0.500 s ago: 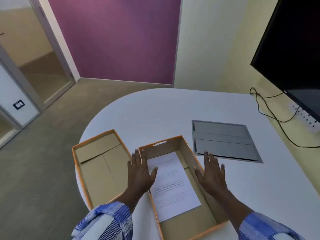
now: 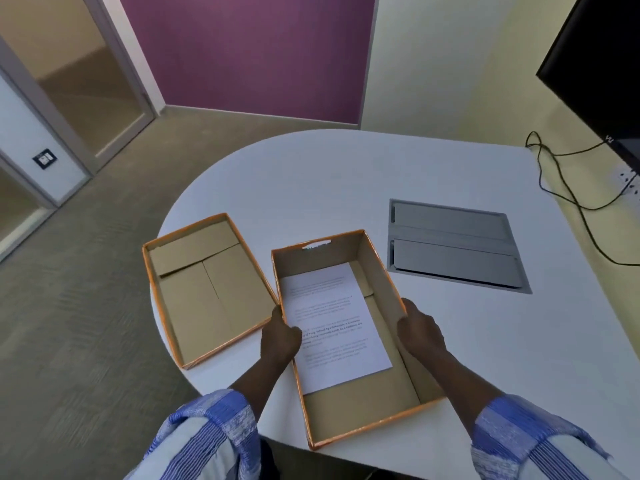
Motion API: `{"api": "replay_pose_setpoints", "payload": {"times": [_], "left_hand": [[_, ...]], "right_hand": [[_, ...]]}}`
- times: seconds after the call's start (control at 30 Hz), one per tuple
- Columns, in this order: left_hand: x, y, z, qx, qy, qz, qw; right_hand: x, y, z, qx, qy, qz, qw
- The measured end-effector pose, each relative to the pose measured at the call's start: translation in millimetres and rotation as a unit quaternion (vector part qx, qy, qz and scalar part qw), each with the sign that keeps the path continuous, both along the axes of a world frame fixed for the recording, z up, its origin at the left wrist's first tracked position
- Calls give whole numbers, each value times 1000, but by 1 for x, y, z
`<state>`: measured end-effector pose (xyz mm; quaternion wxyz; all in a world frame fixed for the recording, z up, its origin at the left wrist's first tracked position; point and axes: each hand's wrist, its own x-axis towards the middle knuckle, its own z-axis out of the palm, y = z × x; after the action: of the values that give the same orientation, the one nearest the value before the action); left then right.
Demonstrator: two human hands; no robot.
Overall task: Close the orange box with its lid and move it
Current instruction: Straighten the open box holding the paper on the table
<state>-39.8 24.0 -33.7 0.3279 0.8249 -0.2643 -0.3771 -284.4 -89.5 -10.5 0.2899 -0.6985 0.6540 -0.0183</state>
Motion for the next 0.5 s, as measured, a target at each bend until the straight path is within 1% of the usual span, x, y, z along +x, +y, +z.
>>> {"api": "replay_pose_setpoints", "payload": {"times": [0.1,0.2,0.37,0.5], "left_hand": [[2,-4,3,-13,19,9,1000],[10,-10,7,-5,4,-7,1000],[27,-24,12,9,-23,-51,998],[33,-34,14,3,-31,-83,996]], "right_hand": [[-6,-2,-1,4,-16,15,1000],[-12,4,-1,10,-42,12,999],[-18,24,-3,10,-79,-14,997],[-16,44,-2,11,-97,-46,994]]}}
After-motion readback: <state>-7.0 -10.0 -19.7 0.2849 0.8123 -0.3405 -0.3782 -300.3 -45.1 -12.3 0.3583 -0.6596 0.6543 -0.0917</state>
